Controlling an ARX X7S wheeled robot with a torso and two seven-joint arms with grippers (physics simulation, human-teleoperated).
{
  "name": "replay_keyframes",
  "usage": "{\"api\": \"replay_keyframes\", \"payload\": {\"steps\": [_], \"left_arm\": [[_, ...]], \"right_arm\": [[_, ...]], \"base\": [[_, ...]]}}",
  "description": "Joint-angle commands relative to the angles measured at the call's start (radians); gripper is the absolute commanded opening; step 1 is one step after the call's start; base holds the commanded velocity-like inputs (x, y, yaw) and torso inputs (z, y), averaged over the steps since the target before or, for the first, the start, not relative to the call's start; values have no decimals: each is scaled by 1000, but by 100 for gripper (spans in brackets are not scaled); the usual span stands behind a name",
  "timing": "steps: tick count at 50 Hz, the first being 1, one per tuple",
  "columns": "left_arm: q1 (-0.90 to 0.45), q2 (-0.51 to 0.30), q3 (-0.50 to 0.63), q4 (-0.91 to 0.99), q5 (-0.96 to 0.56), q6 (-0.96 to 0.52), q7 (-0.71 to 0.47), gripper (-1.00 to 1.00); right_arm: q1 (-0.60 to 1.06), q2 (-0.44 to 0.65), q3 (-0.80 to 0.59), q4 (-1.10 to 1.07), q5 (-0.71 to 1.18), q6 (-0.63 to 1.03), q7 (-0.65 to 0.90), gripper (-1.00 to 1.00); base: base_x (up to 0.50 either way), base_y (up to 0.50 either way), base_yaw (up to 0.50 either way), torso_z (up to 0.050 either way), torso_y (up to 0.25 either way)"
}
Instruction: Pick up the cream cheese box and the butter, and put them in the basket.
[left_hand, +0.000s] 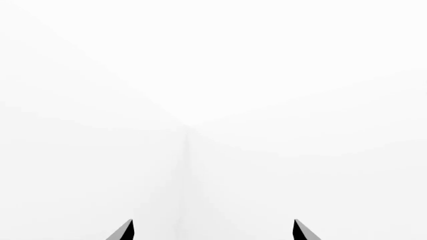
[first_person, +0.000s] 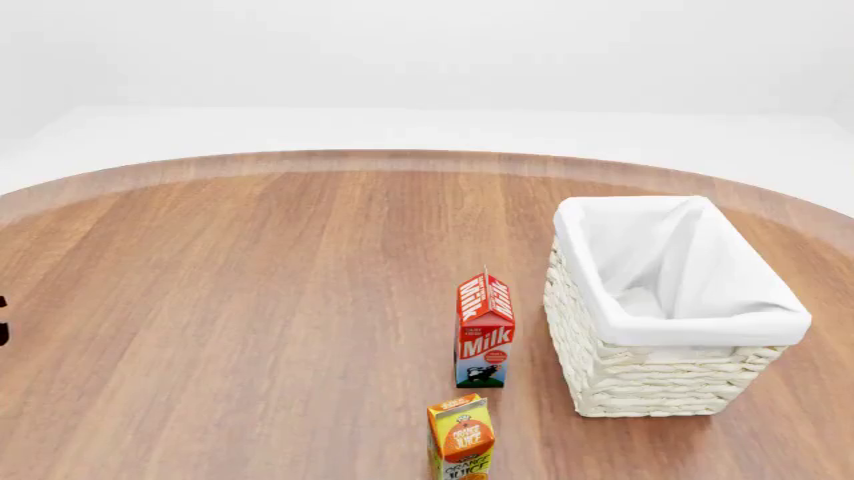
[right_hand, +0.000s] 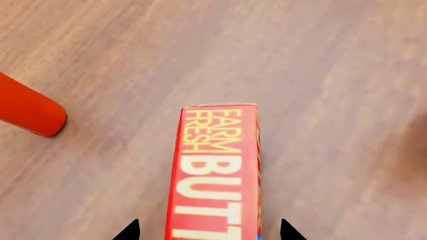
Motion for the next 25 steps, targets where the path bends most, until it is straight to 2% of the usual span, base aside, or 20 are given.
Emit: {"api": "replay_keyframes", "payload": {"steps": [1, 25], "left_arm": [[4, 18, -19, 1, 18, 14, 23, 100], [7, 19, -19, 0, 18, 17, 23, 100]], "right_arm": [[6, -15, 25, 30, -14, -12, -40, 100], [8, -14, 5, 88, -6, -16, -97, 100]], "base": [[0, 0, 0, 0, 0], [0, 0, 0, 0, 0]]}}
